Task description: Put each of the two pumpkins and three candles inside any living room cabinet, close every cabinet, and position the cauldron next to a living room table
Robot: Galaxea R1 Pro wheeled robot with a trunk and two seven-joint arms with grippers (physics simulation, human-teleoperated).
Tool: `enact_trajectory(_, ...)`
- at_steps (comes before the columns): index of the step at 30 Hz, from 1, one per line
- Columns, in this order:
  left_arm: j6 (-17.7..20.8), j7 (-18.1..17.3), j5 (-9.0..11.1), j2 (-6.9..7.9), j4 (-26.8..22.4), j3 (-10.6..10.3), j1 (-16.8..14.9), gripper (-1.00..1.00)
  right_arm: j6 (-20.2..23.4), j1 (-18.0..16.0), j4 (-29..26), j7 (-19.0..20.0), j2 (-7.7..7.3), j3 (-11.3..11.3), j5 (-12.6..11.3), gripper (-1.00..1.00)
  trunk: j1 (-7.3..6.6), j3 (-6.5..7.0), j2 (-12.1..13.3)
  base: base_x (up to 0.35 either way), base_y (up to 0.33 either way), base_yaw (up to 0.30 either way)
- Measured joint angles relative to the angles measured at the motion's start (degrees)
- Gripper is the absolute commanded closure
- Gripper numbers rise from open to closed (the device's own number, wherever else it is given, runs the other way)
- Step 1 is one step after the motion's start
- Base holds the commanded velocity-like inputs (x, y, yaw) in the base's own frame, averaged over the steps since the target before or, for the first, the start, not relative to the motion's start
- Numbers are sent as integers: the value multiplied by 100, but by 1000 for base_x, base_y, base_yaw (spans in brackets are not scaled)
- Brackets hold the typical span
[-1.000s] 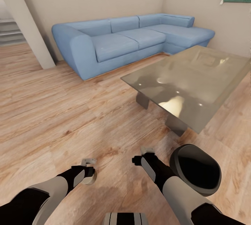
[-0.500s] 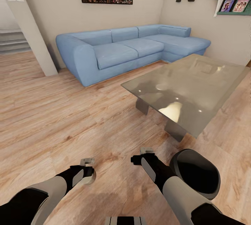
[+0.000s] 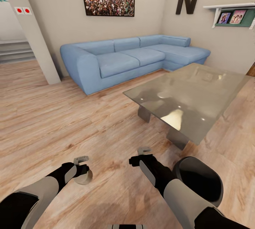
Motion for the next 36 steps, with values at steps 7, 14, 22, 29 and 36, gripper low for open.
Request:
enact_trajectory(7,16,-7,56,158,9,26,0,100,37,-6,-8,14,0,12,-4,-100,-18,155,9,0,0,0)
enact_trajectory(14,18,-4,66,186,5,35,0,100,47,-7,-1,18,0,13,-5,-100,-36,310,19,0,0,0)
enact_trajectory(22,12,6,63,203,13,36,1,100,40,-8,1,21,0,8,-14,-100,-57,488,30,0,0,0)
enact_trajectory(29,10,6,65,198,9,29,1,100,39,-5,1,18,0,8,-14,-100,-75,643,39,0,0,0)
enact_trajectory(36,6,7,63,199,8,26,1,100,39,-4,8,18,0,8,-14,-100,-93,798,48,0,0,0)
